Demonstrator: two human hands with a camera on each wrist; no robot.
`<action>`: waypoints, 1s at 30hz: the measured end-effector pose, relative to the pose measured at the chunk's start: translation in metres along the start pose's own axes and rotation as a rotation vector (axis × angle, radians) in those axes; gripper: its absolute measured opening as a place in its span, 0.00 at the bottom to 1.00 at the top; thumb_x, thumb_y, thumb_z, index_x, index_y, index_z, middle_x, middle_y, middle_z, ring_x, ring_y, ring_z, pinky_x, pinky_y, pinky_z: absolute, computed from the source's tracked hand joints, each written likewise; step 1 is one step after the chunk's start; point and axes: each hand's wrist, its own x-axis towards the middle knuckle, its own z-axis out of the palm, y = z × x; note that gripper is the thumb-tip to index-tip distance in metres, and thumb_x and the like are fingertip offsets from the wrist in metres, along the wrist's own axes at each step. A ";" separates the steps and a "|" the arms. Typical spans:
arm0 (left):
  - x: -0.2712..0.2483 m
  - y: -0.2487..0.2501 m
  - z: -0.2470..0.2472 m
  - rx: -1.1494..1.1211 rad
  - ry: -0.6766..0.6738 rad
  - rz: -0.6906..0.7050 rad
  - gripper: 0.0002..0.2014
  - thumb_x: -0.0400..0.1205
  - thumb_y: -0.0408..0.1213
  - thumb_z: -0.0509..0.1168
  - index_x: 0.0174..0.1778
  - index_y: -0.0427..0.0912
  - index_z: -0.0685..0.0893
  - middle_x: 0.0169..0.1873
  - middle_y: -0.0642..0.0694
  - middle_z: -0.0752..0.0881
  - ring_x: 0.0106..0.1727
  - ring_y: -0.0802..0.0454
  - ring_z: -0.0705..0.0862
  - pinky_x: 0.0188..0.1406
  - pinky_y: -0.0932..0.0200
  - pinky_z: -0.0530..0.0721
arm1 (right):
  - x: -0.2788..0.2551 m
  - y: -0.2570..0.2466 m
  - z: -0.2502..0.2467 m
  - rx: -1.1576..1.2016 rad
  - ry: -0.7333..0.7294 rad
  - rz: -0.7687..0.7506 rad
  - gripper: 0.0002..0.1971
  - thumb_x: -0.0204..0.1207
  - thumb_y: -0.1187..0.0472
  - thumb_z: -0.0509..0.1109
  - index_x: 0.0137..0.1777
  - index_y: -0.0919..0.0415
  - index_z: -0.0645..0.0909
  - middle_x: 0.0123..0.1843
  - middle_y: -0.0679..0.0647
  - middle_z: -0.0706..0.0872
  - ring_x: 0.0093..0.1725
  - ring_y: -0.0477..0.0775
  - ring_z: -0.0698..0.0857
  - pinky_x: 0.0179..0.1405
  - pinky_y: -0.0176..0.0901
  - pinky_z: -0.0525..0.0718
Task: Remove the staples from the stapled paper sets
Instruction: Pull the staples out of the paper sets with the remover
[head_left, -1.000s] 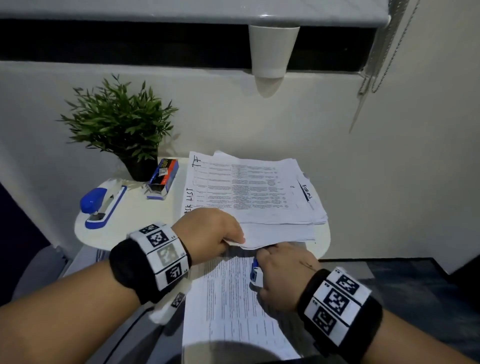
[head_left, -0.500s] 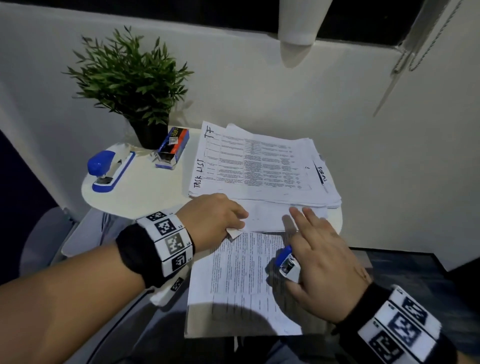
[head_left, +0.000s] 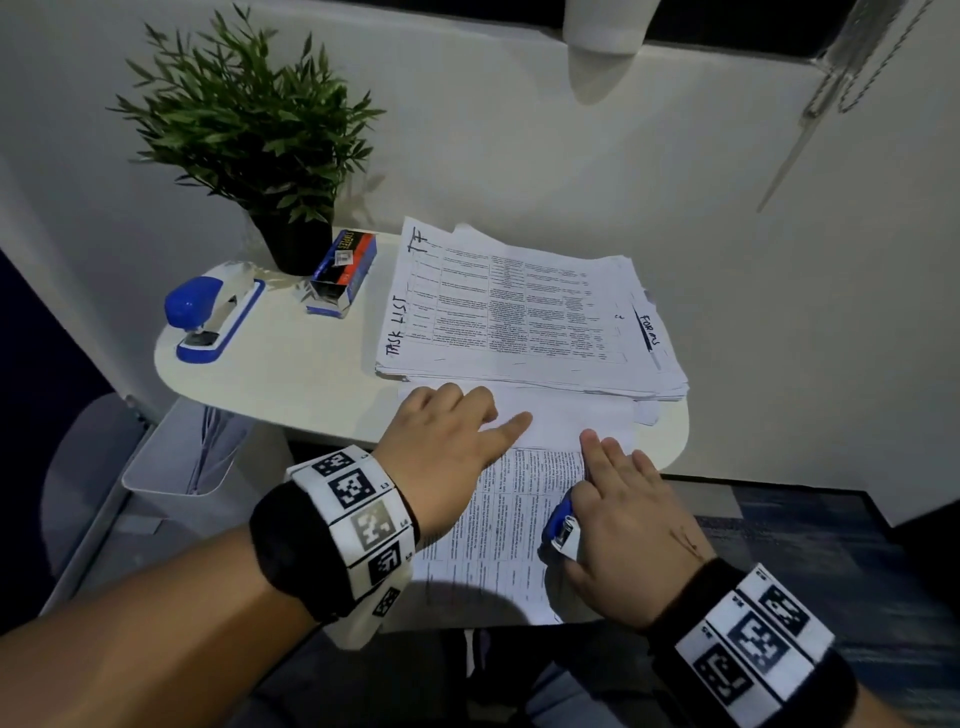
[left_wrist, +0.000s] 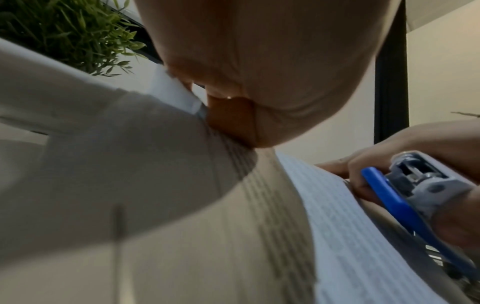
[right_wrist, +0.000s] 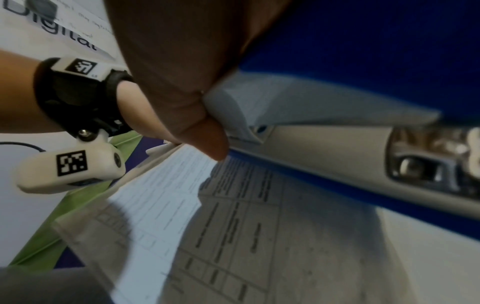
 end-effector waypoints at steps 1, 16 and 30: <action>0.001 0.001 -0.002 0.022 -0.017 0.011 0.47 0.71 0.29 0.61 0.80 0.63 0.45 0.68 0.49 0.63 0.67 0.46 0.64 0.66 0.52 0.61 | 0.000 0.000 -0.001 0.002 0.015 0.002 0.29 0.43 0.37 0.72 0.37 0.62 0.87 0.62 0.71 0.84 0.57 0.68 0.87 0.56 0.62 0.83; 0.001 -0.011 -0.011 0.027 -0.104 0.063 0.35 0.80 0.32 0.58 0.81 0.57 0.53 0.74 0.54 0.61 0.71 0.49 0.65 0.66 0.55 0.66 | 0.003 0.007 -0.008 0.112 -0.009 -0.030 0.32 0.69 0.38 0.64 0.68 0.59 0.78 0.83 0.63 0.57 0.81 0.63 0.63 0.79 0.58 0.58; 0.022 -0.029 -0.039 0.015 -0.038 0.019 0.21 0.81 0.50 0.59 0.71 0.57 0.70 0.65 0.55 0.79 0.62 0.50 0.80 0.54 0.52 0.82 | -0.001 0.022 -0.038 0.281 0.003 -0.022 0.45 0.65 0.30 0.44 0.81 0.53 0.60 0.84 0.53 0.60 0.76 0.50 0.69 0.73 0.42 0.66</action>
